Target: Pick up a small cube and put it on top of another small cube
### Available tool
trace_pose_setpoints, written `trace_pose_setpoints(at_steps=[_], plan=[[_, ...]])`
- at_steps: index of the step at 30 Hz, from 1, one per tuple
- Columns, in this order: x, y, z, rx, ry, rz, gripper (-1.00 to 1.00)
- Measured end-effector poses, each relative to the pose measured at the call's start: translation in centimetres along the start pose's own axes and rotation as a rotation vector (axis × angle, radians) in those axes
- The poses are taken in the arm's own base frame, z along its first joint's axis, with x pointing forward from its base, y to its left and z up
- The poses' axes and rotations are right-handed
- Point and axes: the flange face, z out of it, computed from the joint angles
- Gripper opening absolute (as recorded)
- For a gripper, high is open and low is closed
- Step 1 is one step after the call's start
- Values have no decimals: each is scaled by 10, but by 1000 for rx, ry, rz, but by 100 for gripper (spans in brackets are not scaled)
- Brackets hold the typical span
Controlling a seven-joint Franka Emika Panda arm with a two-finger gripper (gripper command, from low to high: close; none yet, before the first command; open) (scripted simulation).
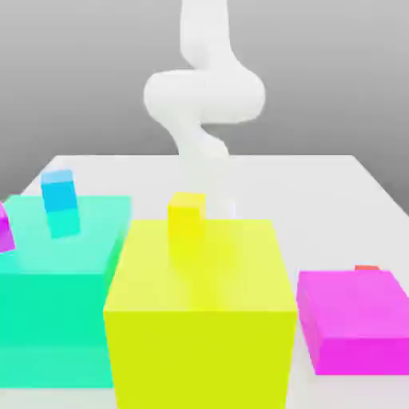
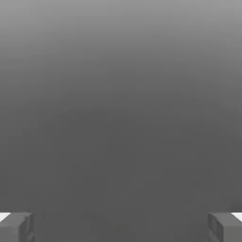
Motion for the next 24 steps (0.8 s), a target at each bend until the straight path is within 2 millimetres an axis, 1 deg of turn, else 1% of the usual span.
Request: trace_pose_setpoints(at_steps=[3, 6, 10, 13, 16, 19, 22, 23, 24], plan=[[-47, -18, 62, -65, -59, 21, 0], [-99, -27, 117, -126, -113, 36, 0], [-178, -25, 177, -206, -184, 51, 0], [-240, -13, 213, -265, -237, 59, 0], [-304, 6, 239, -326, -290, 65, 0], [-367, 32, 256, -390, -343, 71, 0], [-438, 64, 257, -448, -408, 52, 0], [-458, 76, 256, -471, -426, 52, 0], [-473, 89, 257, -497, -442, 62, 0]])
